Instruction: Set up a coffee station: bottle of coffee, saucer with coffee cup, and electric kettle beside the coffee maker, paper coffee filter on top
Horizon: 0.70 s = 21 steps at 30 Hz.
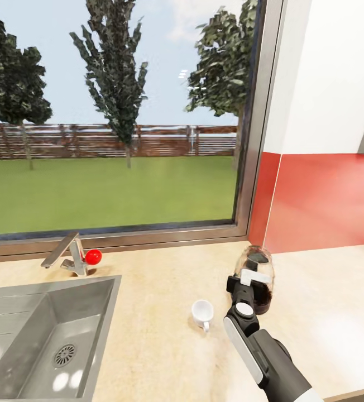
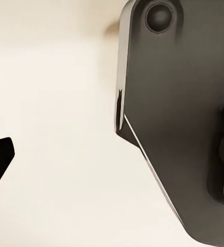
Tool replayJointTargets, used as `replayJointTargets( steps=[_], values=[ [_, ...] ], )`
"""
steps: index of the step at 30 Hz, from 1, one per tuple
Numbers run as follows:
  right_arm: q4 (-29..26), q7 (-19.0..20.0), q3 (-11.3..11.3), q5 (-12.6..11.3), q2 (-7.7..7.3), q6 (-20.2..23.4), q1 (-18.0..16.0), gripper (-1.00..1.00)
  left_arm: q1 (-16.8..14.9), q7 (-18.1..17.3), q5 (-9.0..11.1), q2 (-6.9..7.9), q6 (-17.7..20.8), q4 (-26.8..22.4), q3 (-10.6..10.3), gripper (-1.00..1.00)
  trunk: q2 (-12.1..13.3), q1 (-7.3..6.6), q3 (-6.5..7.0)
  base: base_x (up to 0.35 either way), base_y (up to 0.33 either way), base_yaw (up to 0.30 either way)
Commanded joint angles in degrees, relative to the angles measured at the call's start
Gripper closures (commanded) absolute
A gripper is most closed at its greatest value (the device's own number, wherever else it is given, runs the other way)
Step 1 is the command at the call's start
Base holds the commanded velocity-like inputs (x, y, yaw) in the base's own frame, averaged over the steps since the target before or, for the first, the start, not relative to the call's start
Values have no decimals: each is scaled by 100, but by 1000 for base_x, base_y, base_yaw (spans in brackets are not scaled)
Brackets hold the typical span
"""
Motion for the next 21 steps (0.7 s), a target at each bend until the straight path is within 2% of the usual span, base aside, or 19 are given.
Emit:
replayJointTargets(
  steps=[1, 21],
  values=[
    [-5, -38, 10, -15, -5, 43, -1, 100, 4, -26, -34, -1, -9, -8, 51, -100, -3, 2, -1, 0, 0, 0],
    [-12, -38, 9, -16, -4, 43, -4, 100, 8, -26, -34, -1, -9, 0, 56, -100, -3, 2, -1, 0, 0, 0]
  ],
)
